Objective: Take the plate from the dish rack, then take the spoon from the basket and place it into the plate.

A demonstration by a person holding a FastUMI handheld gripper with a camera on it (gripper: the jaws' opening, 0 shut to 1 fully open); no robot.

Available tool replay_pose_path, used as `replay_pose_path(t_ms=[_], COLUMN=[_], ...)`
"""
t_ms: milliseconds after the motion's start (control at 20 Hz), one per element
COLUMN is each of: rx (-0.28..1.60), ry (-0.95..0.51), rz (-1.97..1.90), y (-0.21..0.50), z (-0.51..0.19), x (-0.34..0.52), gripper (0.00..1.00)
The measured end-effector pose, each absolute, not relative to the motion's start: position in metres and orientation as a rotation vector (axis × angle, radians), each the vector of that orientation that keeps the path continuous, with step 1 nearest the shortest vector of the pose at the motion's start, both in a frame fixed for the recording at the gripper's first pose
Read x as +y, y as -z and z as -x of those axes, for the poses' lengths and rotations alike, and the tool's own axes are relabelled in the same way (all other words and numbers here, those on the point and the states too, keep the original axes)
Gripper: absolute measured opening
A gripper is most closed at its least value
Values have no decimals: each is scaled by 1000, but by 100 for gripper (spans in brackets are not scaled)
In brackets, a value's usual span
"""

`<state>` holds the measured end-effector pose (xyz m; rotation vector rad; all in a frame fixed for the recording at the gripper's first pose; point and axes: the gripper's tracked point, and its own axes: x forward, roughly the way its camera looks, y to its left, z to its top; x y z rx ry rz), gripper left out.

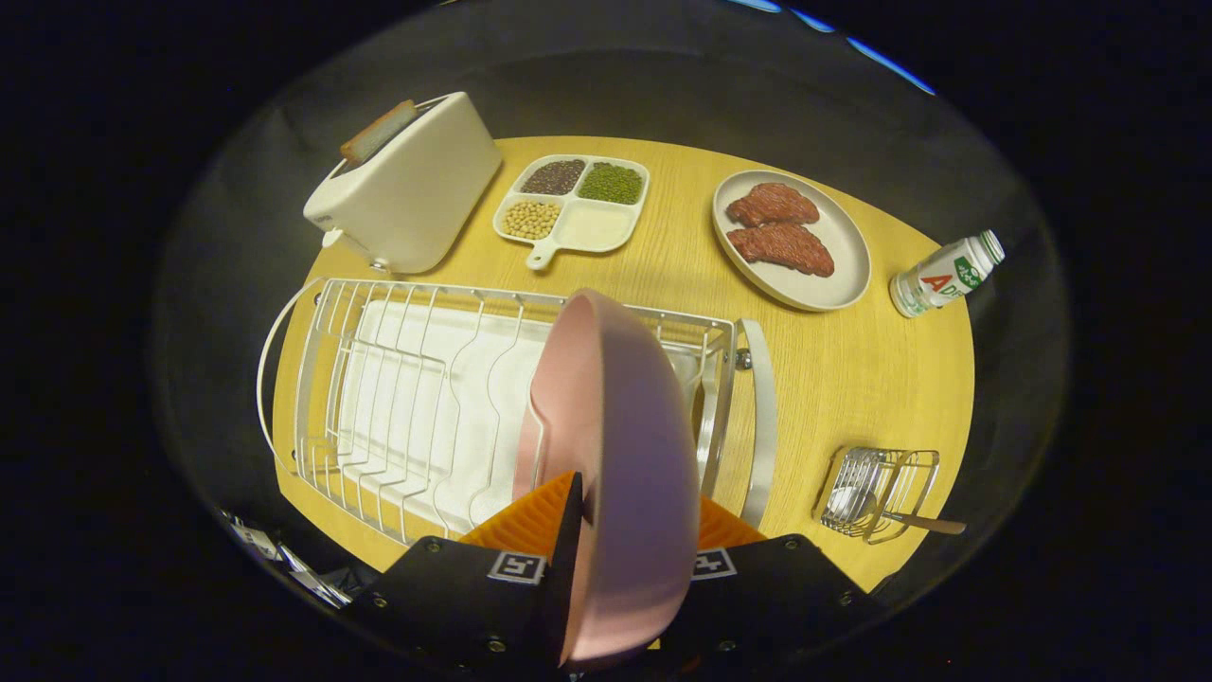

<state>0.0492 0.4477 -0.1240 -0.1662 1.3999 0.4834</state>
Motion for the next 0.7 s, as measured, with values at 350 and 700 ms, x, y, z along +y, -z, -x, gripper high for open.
replay_pose_path(t_ms=[350,700], rx=[1365,1324], ry=[-474,-465], rz=[238,277], y=[110,104], z=[-64,-77], x=[441,443], gripper=[37,33])
